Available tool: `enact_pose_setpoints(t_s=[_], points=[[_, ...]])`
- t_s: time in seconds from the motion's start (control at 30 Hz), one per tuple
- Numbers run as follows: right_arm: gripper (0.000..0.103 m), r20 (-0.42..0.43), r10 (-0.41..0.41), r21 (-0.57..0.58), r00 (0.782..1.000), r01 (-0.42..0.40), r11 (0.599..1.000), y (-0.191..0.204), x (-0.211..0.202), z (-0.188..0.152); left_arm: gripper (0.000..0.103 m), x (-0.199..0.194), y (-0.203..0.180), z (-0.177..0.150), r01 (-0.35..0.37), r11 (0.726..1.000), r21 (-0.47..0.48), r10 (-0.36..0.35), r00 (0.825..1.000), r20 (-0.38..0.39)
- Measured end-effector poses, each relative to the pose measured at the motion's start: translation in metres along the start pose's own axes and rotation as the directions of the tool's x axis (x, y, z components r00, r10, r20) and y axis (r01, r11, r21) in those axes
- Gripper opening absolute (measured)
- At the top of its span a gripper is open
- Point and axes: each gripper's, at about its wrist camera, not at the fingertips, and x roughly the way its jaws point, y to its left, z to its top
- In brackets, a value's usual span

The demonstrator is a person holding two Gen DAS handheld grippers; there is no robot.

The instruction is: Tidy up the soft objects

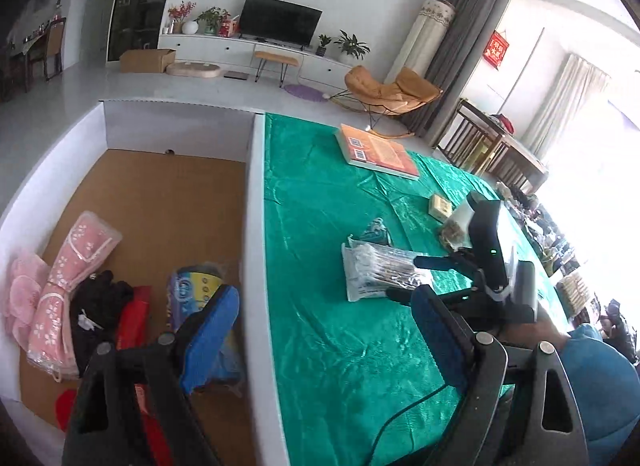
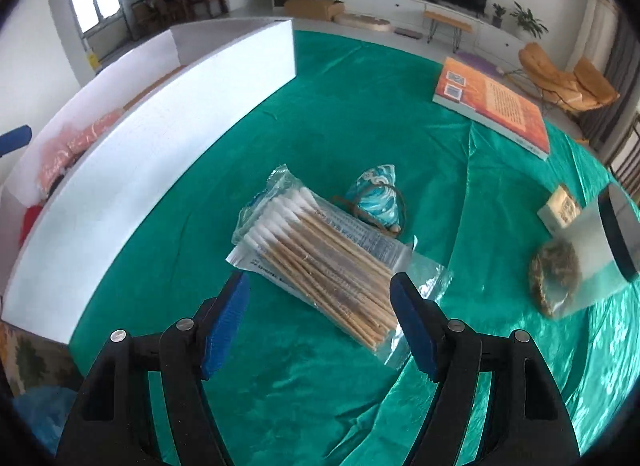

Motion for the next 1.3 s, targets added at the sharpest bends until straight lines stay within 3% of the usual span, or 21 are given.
enact_pose_setpoints(t_s=[0.1, 0.17, 0.23, 0.3, 0.37, 0.43, 0.47, 0.53, 0.57, 0.6, 0.63, 0.67, 0.73, 0.8, 0.83, 0.9, 1.03, 1.17, 1.23, 1.27, 1.3], points=[[0.073, -0.062, -0.011, -0.040, 0.998, 0.008, 0.999, 0.002, 0.022, -0.005, 0.088, 0.003, -0.020, -0.005, 0.050, 0.999, 0.019, -0.050, 0.999, -0.020], [0.055, -0.019, -0.004, 0.019, 1.000, 0.004, 1.000, -0.005, 0.015, -0.012, 0.088, 0.006, -0.032, -0.007, 0.065, 0.997, 0.044, -0.064, 0.998, -0.027], [0.027, -0.011, 0.016, 0.099, 1.000, -0.015, 0.995, -0.013, 0.003, -0.022, 0.088, 0.012, -0.043, -0.010, 0.075, 0.994, 0.075, -0.072, 0.996, -0.043], [0.009, -0.009, 0.016, 0.178, 1.000, -0.014, 0.984, -0.023, -0.012, -0.041, 0.088, 0.017, -0.057, -0.014, 0.091, 0.990, 0.112, -0.084, 0.995, -0.058], [0.011, -0.009, -0.022, 0.281, 1.000, 0.024, 0.959, -0.041, -0.028, -0.067, 0.088, 0.024, -0.069, -0.021, 0.103, 0.984, 0.144, -0.093, 0.993, -0.074], [0.011, 0.004, -0.105, 0.421, 0.994, 0.094, 0.902, -0.066, -0.049, -0.097, 0.088, 0.036, -0.082, -0.029, 0.121, 0.978, 0.167, -0.104, 0.989, -0.109], [0.011, 0.007, -0.182, 0.492, 0.983, 0.155, 0.857, -0.082, -0.059, -0.111, 0.088, 0.045, -0.088, -0.034, 0.132, 0.976, 0.171, -0.109, 0.985, -0.135], [0.020, 0.018, -0.327, 0.652, 0.945, 0.237, 0.720, -0.119, -0.082, -0.141, 0.088, 0.064, -0.100, -0.044, 0.144, 0.973, 0.181, -0.109, 0.976, -0.188], [0.028, 0.006, -0.392, 0.725, 0.920, 0.265, 0.635, -0.135, -0.091, -0.158, 0.088, 0.075, -0.105, -0.049, 0.139, 0.972, 0.189, -0.097, 0.972, -0.214], [0.060, -0.014, -0.428, 0.780, 0.904, 0.277, 0.561, -0.148, -0.098, -0.173, 0.088, 0.084, -0.106, -0.058, 0.134, 0.972, 0.193, -0.087, 0.968, -0.234], [0.074, -0.021, -0.425, 0.822, 0.905, 0.257, 0.508, -0.155, -0.101, -0.185, 0.088, 0.094, -0.108, -0.063, 0.129, 0.974, 0.189, -0.079, 0.965, -0.252], [0.074, 0.012, -0.392, 0.845, 0.920, 0.201, 0.496, -0.156, -0.103, -0.193, 0.088, 0.103, -0.108, -0.068, 0.123, 0.977, 0.175, -0.073, 0.961, -0.265], [0.074, 0.083, -0.329, 0.815, 0.941, 0.126, 0.566, -0.143, -0.102, -0.195, 0.088, 0.118, -0.107, -0.072, 0.100, 0.984, 0.145, -0.058, 0.960, -0.273], [0.074, 0.091, -0.350, 0.758, 0.933, 0.163, 0.631, -0.119, -0.099, -0.193, 0.088, 0.131, -0.107, -0.070, 0.068, 0.986, 0.154, -0.027, 0.966, -0.256], [0.074, 0.103, -0.361, 0.749, 0.927, 0.166, 0.641, -0.109, -0.098, -0.195, 0.088, 0.139, -0.110, -0.067, 0.055, 0.984, 0.170, -0.011, 0.968, -0.252], [0.074, 0.131, -0.344, 0.755, 0.930, 0.131, 0.642, -0.100, -0.099, -0.197, 0.088, 0.153, -0.116, -0.060, 0.056, 0.979, 0.196, -0.009, 0.972, -0.234], [0.074, 0.196, -0.381, 0.748, 0.904, 0.113, 0.654, -0.094, -0.107, -0.199, 0.088, 0.181, -0.128, -0.045, 0.012, 0.970, 0.243, 0.036, 0.980, -0.194], [0.074, 0.250, -0.418, 0.803, 0.873, 0.054, 0.593, -0.105, -0.123, -0.215, 0.089, 0.224, -0.136, -0.042, -0.020, 0.979, 0.201, 0.066, 0.972, -0.224], [0.074, 0.263, -0.433, 0.841, 0.862, 0.015, 0.541, -0.115, -0.128, -0.226, 0.093, 0.235, -0.156, -0.047, 0.096, 0.979, 0.182, -0.047, 0.966, -0.255], [0.074, 0.265, -0.438, 0.859, 0.859, -0.004, 0.512, -0.120, -0.130, -0.232, 0.093, 0.238, -0.169, -0.049, 0.240, 0.959, 0.149, -0.186, 0.933, -0.307], [0.074, 0.270, -0.442, 0.875, 0.856, -0.027, 0.483, -0.124, -0.132, -0.238, 0.092, 0.239, -0.180, -0.050, 0.389, 0.917, 0.085, -0.336, 0.871, -0.360]])
